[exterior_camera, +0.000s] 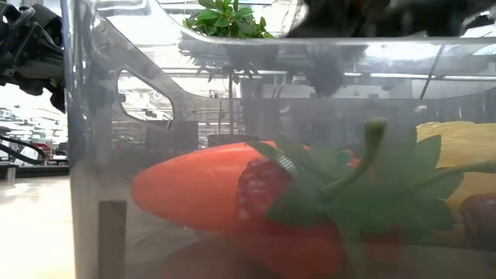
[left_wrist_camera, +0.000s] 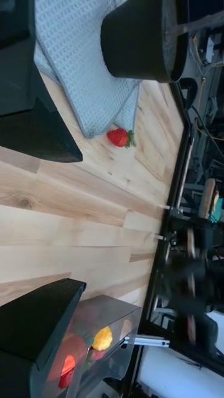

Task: Pick and placing Produce into tupperware
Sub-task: Put the blackberry into the black bin, then put the red strawberry into the black bin

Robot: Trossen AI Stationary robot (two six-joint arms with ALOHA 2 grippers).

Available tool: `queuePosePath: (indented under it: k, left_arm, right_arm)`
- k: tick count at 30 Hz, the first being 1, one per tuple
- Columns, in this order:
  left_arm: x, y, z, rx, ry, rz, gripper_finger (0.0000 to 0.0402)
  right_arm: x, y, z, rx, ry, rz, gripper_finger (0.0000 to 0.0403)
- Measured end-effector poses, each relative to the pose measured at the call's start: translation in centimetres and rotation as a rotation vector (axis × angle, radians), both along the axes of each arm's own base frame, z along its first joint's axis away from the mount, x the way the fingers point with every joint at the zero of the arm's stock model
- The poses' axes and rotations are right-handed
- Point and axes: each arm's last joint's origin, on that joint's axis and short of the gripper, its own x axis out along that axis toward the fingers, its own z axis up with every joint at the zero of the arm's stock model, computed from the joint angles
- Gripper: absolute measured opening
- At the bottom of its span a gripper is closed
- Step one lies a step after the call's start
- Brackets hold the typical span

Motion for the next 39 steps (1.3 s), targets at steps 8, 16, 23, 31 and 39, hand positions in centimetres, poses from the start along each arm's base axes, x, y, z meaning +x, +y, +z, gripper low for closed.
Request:
queuePosePath:
  k: [8, 16, 23, 31, 39]
  left_arm:
    - [0.0, 0.0, 0.0, -0.007, 0.001, 0.002, 0.0309]
    - [0.0, 0.0, -0.1, -0.011, 0.003, 0.003, 0.0309]
    - [0.0, 0.0, -0.1, -0.015, 0.006, 0.006, 0.0309]
    - [0.1, 0.0, -0.2, -0.010, 0.016, 0.007, 0.0309]
    - [0.1, 0.0, -0.2, -0.012, 0.011, 0.030, 0.0309]
  right_arm:
    - [-1.0, 7.5, 1.7, 0.054, -0.026, 0.177, 0.0121]
    - [-1.0, 10.6, -1.8, 0.137, 0.077, 0.108, 0.0129]
    - [0.8, 11.0, -3.6, 0.163, 0.114, 0.085, 0.0155]
    - [1.3, 10.9, -1.3, 0.182, 0.084, 0.146, 0.0249]
    - [0.8, 8.7, 3.2, 0.019, -0.027, 0.126, 0.0265]
